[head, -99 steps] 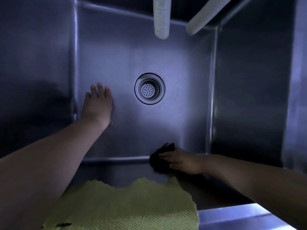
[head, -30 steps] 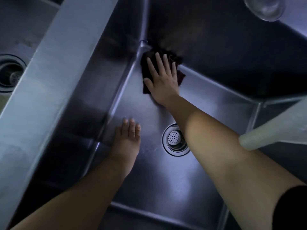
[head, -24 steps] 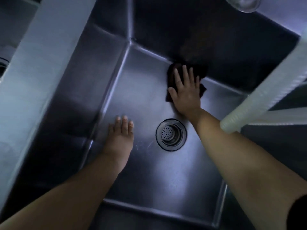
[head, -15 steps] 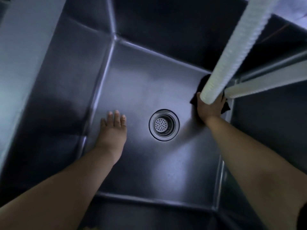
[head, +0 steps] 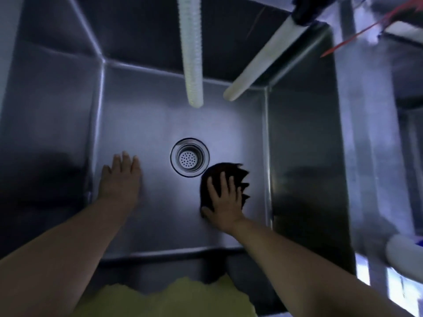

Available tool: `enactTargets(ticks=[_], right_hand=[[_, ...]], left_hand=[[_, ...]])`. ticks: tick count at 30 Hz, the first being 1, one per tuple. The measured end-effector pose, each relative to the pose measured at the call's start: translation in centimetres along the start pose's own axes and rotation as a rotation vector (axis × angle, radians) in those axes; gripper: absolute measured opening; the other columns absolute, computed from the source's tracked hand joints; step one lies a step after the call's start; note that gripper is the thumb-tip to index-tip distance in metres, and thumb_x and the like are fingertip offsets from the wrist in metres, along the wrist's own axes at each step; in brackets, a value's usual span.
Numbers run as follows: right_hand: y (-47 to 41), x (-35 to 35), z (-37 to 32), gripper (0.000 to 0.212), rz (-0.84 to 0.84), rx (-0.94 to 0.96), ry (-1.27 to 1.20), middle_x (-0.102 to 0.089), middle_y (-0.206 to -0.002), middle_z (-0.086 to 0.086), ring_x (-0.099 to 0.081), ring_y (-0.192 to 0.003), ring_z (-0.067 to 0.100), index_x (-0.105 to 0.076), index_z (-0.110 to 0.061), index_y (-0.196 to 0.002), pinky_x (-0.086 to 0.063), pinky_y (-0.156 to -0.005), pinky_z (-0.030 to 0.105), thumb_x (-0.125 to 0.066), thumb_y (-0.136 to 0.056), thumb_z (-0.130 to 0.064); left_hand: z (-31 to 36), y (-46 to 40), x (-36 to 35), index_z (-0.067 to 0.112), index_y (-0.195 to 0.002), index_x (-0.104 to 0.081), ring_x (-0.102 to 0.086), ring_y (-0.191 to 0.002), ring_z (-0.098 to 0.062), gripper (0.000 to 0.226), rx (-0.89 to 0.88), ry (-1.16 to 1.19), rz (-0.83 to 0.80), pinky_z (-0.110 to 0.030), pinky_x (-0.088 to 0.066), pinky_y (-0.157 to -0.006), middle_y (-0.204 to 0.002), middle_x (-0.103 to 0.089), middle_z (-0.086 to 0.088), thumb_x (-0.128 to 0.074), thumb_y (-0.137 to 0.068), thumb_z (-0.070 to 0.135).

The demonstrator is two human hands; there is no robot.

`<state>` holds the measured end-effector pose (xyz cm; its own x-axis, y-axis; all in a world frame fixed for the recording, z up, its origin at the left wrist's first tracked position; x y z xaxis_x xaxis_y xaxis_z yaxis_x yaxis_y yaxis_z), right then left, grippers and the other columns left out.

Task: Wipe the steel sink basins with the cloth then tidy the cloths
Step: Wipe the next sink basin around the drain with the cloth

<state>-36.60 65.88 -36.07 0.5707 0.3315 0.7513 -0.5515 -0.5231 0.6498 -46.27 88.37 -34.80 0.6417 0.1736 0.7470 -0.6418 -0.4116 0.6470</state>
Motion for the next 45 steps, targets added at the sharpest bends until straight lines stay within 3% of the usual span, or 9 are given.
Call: enactTargets(ticks=[3,8,12,15,18,23,34,40,45], right_hand=[[1.3,2.5,0.3,0.072,-0.157,0.176,-0.099,0.014,-0.158,0.009,0.005,-0.145,0.031,-0.017,-0.026,-0.151,-0.005,-0.118,0.041,-0.057,-0.091,-0.03],[-0.3,18.3,3.8,0.033,0.315,0.177,0.038,-0.049,-0.138,0.014,-0.05,-0.12,0.031,-0.061,-0.015,-0.121,-0.043,-0.097,0.036,-0.049,-0.09,-0.016],[-2.8,27.7,7.1,0.029,0.376,0.15,0.359,-0.064,-0.117,0.012,-0.06,-0.105,0.035,-0.063,-0.019,-0.114,-0.051,-0.086,0.039,-0.045,-0.092,-0.023],[-3.8,30.2,9.1,0.03,0.281,0.258,0.646,-0.065,-0.113,0.012,-0.06,-0.101,0.036,-0.065,-0.017,-0.111,-0.049,-0.085,0.039,-0.044,-0.091,-0.024],[-3.9,31.0,10.7,0.037,0.277,0.335,0.725,-0.066,-0.103,0.009,-0.06,-0.094,0.032,-0.067,-0.016,-0.101,-0.046,-0.083,0.035,-0.035,-0.089,-0.031],[-3.9,31.6,11.1,0.059,0.399,0.401,0.522,-0.068,-0.09,0.005,-0.061,-0.084,0.031,-0.068,-0.017,-0.092,-0.05,-0.076,0.038,-0.017,-0.08,-0.042],[-3.9,31.5,11.2,0.037,0.441,0.465,0.438,-0.057,-0.069,0.003,-0.052,-0.066,0.028,-0.056,-0.017,-0.069,-0.05,-0.071,0.041,-0.027,-0.084,-0.035],[-3.6,31.5,11.4,0.03,0.417,0.426,0.434,-0.043,-0.064,-0.001,-0.043,-0.062,0.024,-0.043,-0.019,-0.064,-0.05,-0.066,0.039,-0.035,-0.089,-0.033],[-3.3,31.5,11.2,0.031,0.41,0.444,0.434,-0.042,-0.066,-0.001,-0.043,-0.066,0.022,-0.043,-0.017,-0.066,-0.038,-0.061,0.032,-0.039,-0.092,-0.032]], left_hand=[[2.8,0.7,2.3,0.004,-0.144,-0.026,-0.029,-0.139,-0.031,0.073,-0.126,-0.001,0.148,-0.044,-0.032,-0.106,-0.151,-0.026,-0.018,-0.062,-0.084,0.022],[13.6,3.0,6.8,0.013,-0.074,-0.071,-0.066,-0.065,-0.023,0.036,-0.68,0.023,0.371,-0.027,-0.052,-0.051,-0.075,-0.067,-0.004,-0.085,-0.041,0.009],[20.9,4.3,7.2,0.011,-0.098,-0.072,-0.066,-0.089,-0.028,0.027,-0.943,0.117,0.325,-0.028,-0.052,-0.069,-0.096,-0.069,-0.008,-0.07,-0.071,0.015],[23.1,2.5,4.2,0.013,-0.15,-0.017,-0.01,-0.146,-0.024,0.059,-0.873,0.005,0.146,-0.036,-0.008,-0.118,-0.158,-0.012,-0.005,-0.039,-0.099,0.03],[23.1,0.7,2.3,0.024,-0.147,0.014,0.027,-0.138,-0.019,0.072,-0.805,-0.053,0.122,-0.034,0.03,-0.105,-0.154,0.022,0.003,-0.034,-0.098,0.047],[23.9,-3.6,4.9,0.016,-0.144,-0.031,-0.031,-0.138,-0.033,0.099,-0.712,0.006,0.225,-0.047,-0.001,-0.112,-0.146,-0.042,-0.013,-0.042,-0.066,0.075],[28.0,-10.4,13.4,0.016,-0.147,-0.03,-0.014,-0.146,-0.022,0.056,-0.48,0.626,0.382,-0.034,0.001,-0.116,-0.156,-0.021,-0.005,-0.025,-0.098,0.043],[33.7,-4.4,11.7,0.018,-0.151,-0.008,-0.002,-0.146,-0.021,0.054,-0.264,1.449,-0.084,-0.023,0.002,-0.114,-0.159,-0.004,-0.002,-0.031,-0.103,0.028],[35.0,1.2,6.3,0.015,-0.15,0.005,0.012,-0.143,-0.011,0.066,-0.444,1.308,-0.16,-0.022,0.008,-0.113,-0.159,0.006,0.0,-0.037,-0.101,0.03]])
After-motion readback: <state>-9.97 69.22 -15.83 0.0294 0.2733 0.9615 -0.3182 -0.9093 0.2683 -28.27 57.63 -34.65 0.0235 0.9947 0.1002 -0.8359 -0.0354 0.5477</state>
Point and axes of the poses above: each hand's wrist, its own y-axis away from the middle knuckle, its own x-axis out of the back of the hand, z = x × y, the point moved 8 cm from there along -y, towards the middle knuckle
